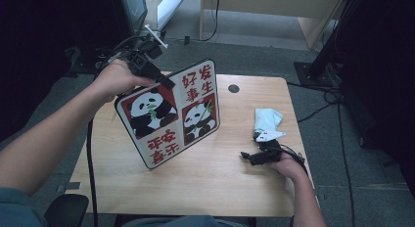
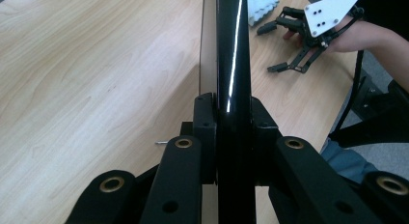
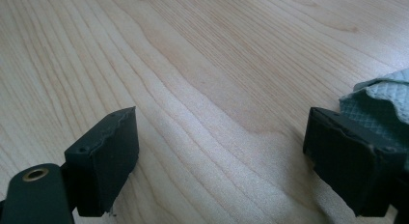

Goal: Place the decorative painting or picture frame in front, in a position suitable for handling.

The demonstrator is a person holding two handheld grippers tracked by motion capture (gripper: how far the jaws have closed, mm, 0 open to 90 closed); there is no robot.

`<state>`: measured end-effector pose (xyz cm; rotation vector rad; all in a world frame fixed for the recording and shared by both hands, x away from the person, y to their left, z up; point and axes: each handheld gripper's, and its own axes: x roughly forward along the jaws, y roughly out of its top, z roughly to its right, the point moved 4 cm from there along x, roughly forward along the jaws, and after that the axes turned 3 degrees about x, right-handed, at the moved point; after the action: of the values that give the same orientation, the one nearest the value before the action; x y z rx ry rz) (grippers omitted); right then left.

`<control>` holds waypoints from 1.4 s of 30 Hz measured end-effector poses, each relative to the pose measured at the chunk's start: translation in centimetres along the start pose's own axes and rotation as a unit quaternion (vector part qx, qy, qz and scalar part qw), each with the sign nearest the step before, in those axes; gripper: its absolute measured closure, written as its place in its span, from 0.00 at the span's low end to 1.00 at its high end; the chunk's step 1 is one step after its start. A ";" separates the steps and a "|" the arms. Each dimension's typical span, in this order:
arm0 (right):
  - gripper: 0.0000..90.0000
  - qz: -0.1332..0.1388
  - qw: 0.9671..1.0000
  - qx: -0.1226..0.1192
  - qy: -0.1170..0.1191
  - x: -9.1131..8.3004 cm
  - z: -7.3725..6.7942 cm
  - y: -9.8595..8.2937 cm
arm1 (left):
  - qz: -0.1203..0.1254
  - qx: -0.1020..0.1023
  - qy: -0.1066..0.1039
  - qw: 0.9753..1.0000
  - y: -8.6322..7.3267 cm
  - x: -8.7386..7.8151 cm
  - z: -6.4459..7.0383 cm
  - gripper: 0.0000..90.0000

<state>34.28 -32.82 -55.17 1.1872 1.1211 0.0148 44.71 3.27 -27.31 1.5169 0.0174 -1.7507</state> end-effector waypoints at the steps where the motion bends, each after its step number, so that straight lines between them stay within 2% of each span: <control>1: 0.14 0.000 1.000 0.000 0.000 0.0 0.0 0.0 | 0.000 -0.001 0.000 1.000 0.0 0.0 0.0 0.88; 6: 0.14 0.000 1.000 0.000 0.000 0.0 0.0 0.0 | 0.001 0.004 0.000 1.000 -0.1 0.0 -0.3 0.88; 12: 0.14 0.000 1.000 0.000 0.000 0.0 0.0 0.0 | 0.003 0.003 0.013 1.000 -0.2 -0.1 -0.5 0.86; 14: 0.14 0.000 1.000 0.000 0.000 0.0 0.0 0.0 | 0.006 0.002 0.008 1.000 -0.2 -0.1 -0.5 0.83; 15: 0.14 0.000 1.000 0.000 0.000 0.0 0.0 0.0 | 0.016 0.006 0.005 1.000 -0.1 -0.2 -0.5 0.78; 16: 0.14 0.000 1.000 0.000 0.000 0.0 0.0 0.0 | 0.024 0.008 0.007 1.000 -0.1 -0.3 -0.4 0.77; 20: 0.14 0.001 1.000 0.002 0.001 0.0 0.0 0.0 | 0.010 0.009 0.015 1.000 -0.2 -0.2 -0.5 0.75; 23: 0.14 0.000 1.000 0.002 0.001 0.0 0.0 0.0 | 0.020 0.008 0.015 1.000 -0.2 -0.4 -0.6 0.71; 29: 0.12 -0.001 1.000 -0.001 -0.001 0.1 0.0 0.1 | 0.028 0.008 0.033 0.999 -0.5 -1.0 -1.1 0.64; 34: 0.09 -0.004 1.000 0.006 -0.008 0.3 -0.2 0.2 | 0.048 0.015 0.043 0.998 -1.3 -2.2 -1.2 0.60; 38: 0.04 -0.011 1.000 0.013 -0.014 0.7 -0.4 0.4 | 0.063 0.024 0.045 0.997 -2.4 -3.2 -1.2 0.58; 42: 0.04 -0.010 1.000 0.014 -0.015 0.7 -0.4 0.4 | 0.080 0.031 0.045 0.995 -3.6 -3.8 -1.1 0.56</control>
<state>34.56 -31.92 -55.29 1.1974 1.1099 -0.0339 43.40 8.35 -26.16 1.5957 -0.1095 -1.5687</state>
